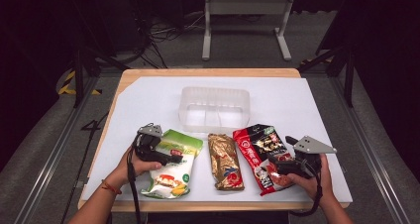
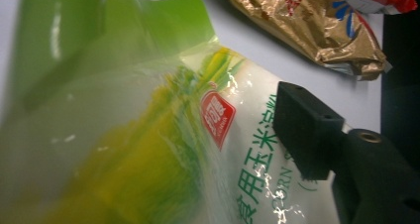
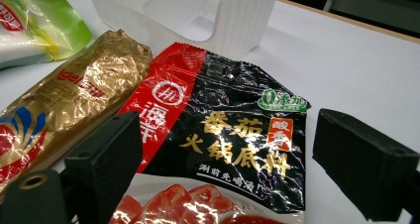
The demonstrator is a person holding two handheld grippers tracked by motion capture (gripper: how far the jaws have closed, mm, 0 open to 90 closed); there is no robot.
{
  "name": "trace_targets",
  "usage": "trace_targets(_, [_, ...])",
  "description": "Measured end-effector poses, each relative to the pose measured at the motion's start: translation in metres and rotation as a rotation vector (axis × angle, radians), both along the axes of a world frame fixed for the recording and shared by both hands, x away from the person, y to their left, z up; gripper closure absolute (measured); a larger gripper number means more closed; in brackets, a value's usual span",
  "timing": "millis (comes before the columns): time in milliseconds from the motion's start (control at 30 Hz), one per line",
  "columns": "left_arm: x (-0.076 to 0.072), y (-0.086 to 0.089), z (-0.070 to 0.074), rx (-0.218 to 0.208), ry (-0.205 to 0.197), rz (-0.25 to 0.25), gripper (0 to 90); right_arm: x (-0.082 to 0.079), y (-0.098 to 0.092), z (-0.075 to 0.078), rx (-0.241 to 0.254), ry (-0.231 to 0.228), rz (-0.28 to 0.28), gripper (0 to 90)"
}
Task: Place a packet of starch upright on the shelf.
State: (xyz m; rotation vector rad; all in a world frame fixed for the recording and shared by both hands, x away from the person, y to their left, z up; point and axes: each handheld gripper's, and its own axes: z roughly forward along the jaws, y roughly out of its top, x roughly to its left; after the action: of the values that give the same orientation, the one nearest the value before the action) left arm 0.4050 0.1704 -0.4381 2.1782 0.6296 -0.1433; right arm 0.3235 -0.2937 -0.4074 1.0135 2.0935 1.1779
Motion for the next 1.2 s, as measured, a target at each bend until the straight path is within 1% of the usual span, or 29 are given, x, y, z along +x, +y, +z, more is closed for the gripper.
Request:
trace_targets(67, [-0.001, 0.002, 0.001, 0.007, 0.001, 0.016, 54.8, 0.000, 0.000, -0.002, -0.003, 0.002, 0.005, 12.7])
trace_targets(100, [-0.001, 0.003, 0.001, 0.011, -0.011, 0.018, 61.1, 0.000, -0.001, -0.003, -0.005, 0.002, 0.007, 12.8])
trace_targets(133, [0.000, 0.005, 0.001, 0.014, -0.014, 0.020, 68.5, 0.000, -0.001, -0.004, -0.006, 0.004, 0.009, 12.9])
trace_targets(167, [0.000, 0.007, 0.001, 0.003, -0.006, 0.020, 73.6, 0.000, -0.001, -0.005, -0.007, 0.001, 0.009, 12.9])
trace_targets(200, [-0.001, 0.007, 0.001, 0.001, -0.010, 0.021, 78.3, -0.001, -0.001, -0.004, -0.006, -0.002, 0.007, 12.9])
trace_targets(333, [-0.006, 0.007, 0.002, 0.011, -0.044, 0.018, 88.8, -0.003, -0.002, 0.000, 0.007, -0.028, 0.009, 12.9])
trace_targets(367, [-0.007, 0.006, 0.003, 0.013, -0.054, 0.023, 89.9, -0.003, -0.002, 0.001, 0.004, -0.033, 0.008, 12.9])
trace_targets(400, [-0.008, 0.007, 0.003, 0.013, -0.055, 0.020, 90.0, -0.004, -0.002, 0.000, -0.003, -0.038, 0.007, 12.9])
trace_targets(433, [-0.009, 0.007, 0.004, 0.011, -0.063, 0.026, 90.0, -0.004, -0.002, 0.000, -0.005, -0.039, 0.007, 12.9])
trace_targets(533, [-0.012, 0.010, 0.006, 0.003, -0.071, 0.043, 90.0, -0.006, -0.004, 0.000, -0.014, -0.047, 0.006, 12.9])
trace_targets(567, [-0.014, 0.011, 0.008, 0.000, -0.081, 0.045, 90.0, -0.006, -0.004, 0.000, -0.017, -0.050, 0.004, 12.9])
trace_targets(600, [-0.015, 0.012, 0.008, -0.005, -0.082, 0.048, 90.0, -0.007, -0.005, 0.000, -0.017, -0.054, 0.005, 12.9])
trace_targets(700, [-0.019, 0.014, 0.013, -0.015, -0.105, 0.052, 90.0, -0.008, -0.007, 0.000, -0.020, -0.059, -0.002, 12.9])
trace_targets(800, [-0.021, 0.015, 0.017, -0.032, -0.117, 0.056, 90.0, -0.008, -0.009, -0.001, -0.018, -0.059, -0.009, 12.9])
trace_targets(867, [-0.023, 0.016, 0.018, -0.032, -0.128, 0.060, 90.0, -0.008, -0.011, 0.000, -0.013, -0.059, -0.014, 12.9])
trace_targets(933, [-0.024, 0.017, 0.020, -0.043, -0.136, 0.057, 90.0, -0.008, -0.011, 0.001, -0.009, -0.061, -0.019, 12.9])
trace_targets(967, [-0.025, 0.017, 0.022, -0.048, -0.147, 0.062, 90.0, -0.008, -0.012, 0.001, -0.008, -0.062, -0.020, 13.0])
trace_targets(1000, [-0.026, 0.018, 0.023, -0.057, -0.160, 0.064, 90.0, -0.008, -0.012, 0.001, -0.007, -0.062, -0.021, 13.0])
trace_targets(1100, [-0.029, 0.018, 0.027, -0.085, -0.177, 0.071, 90.0, -0.008, -0.013, 0.000, -0.009, -0.062, -0.024, 12.9])
trace_targets(1167, [-0.032, 0.019, 0.031, -0.098, -0.197, 0.073, 90.0, -0.008, -0.013, 0.000, -0.008, -0.062, -0.027, 12.9])
trace_targets(1200, [-0.033, 0.020, 0.034, -0.112, -0.207, 0.075, 90.0, -0.008, -0.014, 0.000, -0.005, -0.063, -0.029, 13.0])
